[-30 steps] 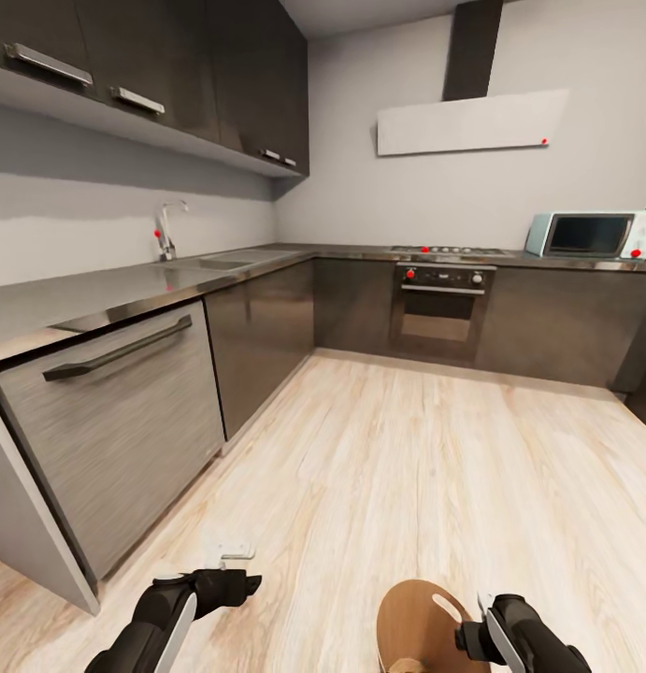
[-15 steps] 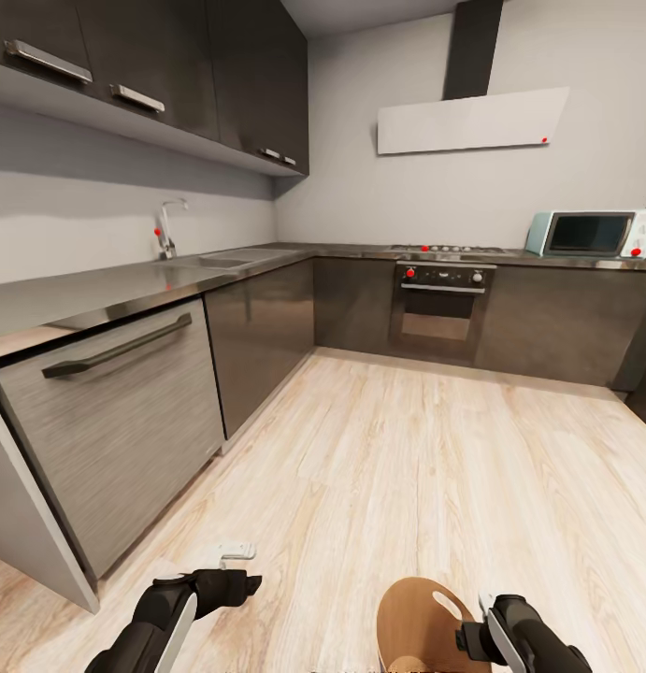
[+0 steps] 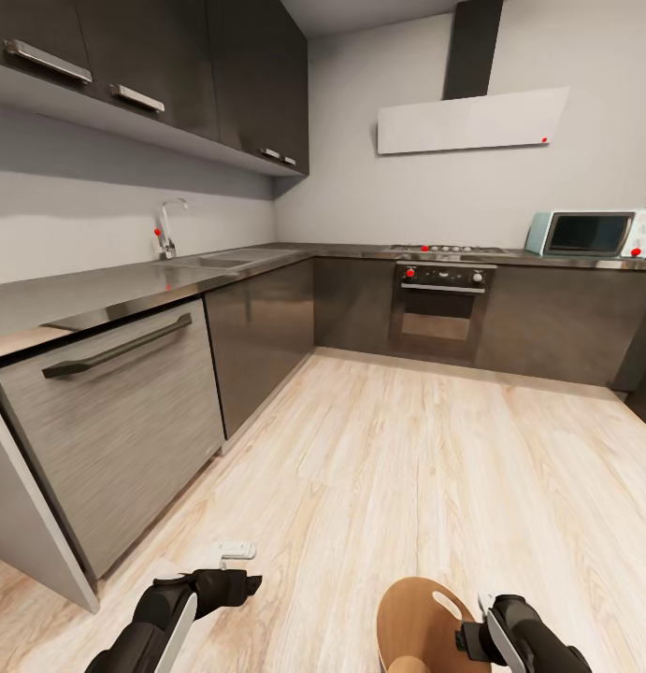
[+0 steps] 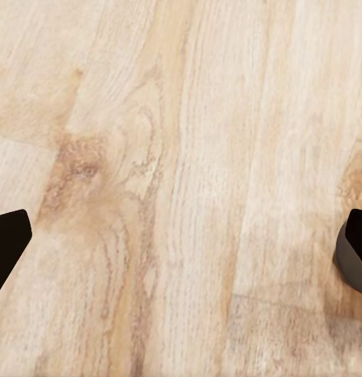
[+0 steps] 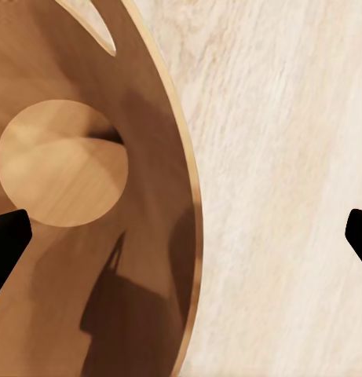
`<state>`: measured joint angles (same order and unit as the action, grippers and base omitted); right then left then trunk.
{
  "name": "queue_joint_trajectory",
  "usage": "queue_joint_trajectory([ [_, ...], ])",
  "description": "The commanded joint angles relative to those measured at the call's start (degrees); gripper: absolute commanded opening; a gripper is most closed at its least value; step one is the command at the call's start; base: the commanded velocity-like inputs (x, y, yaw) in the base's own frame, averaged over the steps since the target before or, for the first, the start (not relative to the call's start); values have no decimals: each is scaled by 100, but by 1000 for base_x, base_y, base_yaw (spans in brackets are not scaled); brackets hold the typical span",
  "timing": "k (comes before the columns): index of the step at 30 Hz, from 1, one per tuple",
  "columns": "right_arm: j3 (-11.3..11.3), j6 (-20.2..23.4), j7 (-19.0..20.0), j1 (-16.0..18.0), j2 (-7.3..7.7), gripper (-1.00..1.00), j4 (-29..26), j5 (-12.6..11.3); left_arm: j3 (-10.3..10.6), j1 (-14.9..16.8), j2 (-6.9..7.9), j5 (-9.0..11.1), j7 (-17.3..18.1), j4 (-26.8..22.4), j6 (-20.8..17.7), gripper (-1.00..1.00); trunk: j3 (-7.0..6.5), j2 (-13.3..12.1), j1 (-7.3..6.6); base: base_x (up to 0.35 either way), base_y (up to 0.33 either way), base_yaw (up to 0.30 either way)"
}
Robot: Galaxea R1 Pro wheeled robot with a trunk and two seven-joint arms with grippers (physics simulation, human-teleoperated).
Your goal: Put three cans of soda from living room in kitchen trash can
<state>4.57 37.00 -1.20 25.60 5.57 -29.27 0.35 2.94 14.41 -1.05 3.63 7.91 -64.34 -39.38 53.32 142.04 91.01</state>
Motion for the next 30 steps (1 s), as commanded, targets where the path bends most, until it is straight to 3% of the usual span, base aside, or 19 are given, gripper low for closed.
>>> queue_joint_trajectory([
  [1, 0, 0, 0, -1, -1, 100, 0, 0, 2, 0, 0, 2, 0, 0, 0, 100, 0, 0, 0, 0, 0, 0],
  [17, -5, 0, 5, 0, -3, 100, 0, 4, 4, 0, 0, 2, 0, 0, 0, 100, 18, 40, 22, 0, 0, 0],
  [23, -10, 0, 5, -1, -3, 100, 0, 1, 5, 0, 0, 3, 0, 0, 0, 100, 142, 126, 76, 0, 0, 0],
  [30, -17, 0, 5, -2, -6, 100, 0, 1, 5, -2, 0, -2, 0, 0, 0, 100, 142, 126, 76, 0, 0, 0],
])
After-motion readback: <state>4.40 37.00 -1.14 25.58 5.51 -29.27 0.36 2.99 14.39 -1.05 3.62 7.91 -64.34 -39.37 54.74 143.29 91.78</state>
